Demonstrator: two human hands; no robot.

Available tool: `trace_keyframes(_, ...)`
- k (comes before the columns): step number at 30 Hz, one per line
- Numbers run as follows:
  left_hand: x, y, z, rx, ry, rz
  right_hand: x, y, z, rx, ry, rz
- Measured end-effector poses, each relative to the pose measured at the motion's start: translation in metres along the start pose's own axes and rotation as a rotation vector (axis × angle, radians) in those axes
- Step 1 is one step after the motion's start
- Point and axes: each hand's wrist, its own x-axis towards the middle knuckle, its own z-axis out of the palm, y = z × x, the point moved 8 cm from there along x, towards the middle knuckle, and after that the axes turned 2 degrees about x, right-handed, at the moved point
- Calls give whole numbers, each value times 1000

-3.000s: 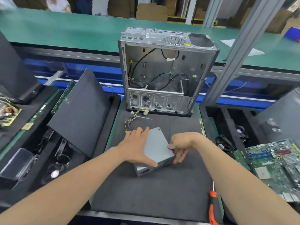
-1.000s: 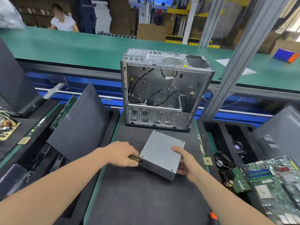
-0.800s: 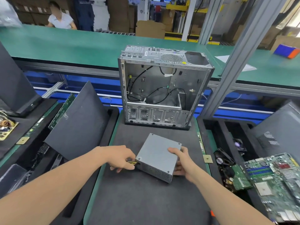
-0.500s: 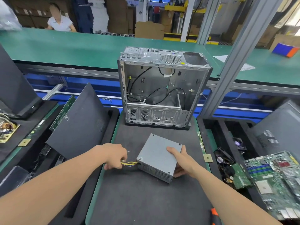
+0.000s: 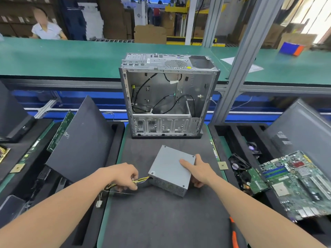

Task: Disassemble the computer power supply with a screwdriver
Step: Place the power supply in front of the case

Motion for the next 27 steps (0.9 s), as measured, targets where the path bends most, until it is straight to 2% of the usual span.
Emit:
trace_keyframes(3,2,11,-12,-64,10,19,-3,-7,-8,-34,93,-46)
trace_keyframes(5,5,25,-28,-117,80,39,-7,-13,-13,-97,130,-97)
trace_keyframes(10,4,100,-75,8,541,256,-25,-15,-29,-147,201,-169)
trace_keyframes(12,3,140,-74,-47,610,396,-36,-11,-38,-179,246,-185)
trace_keyframes(17,7,235,-36,-190,484,623,-66,17,-71,-228,310,-186)
trace_keyframes(23,27,297,20,-203,340,631,-103,88,-105,-213,381,-42)
trace_keyframes(27,41,319,49,-150,286,605,-122,137,-98,-187,315,87)
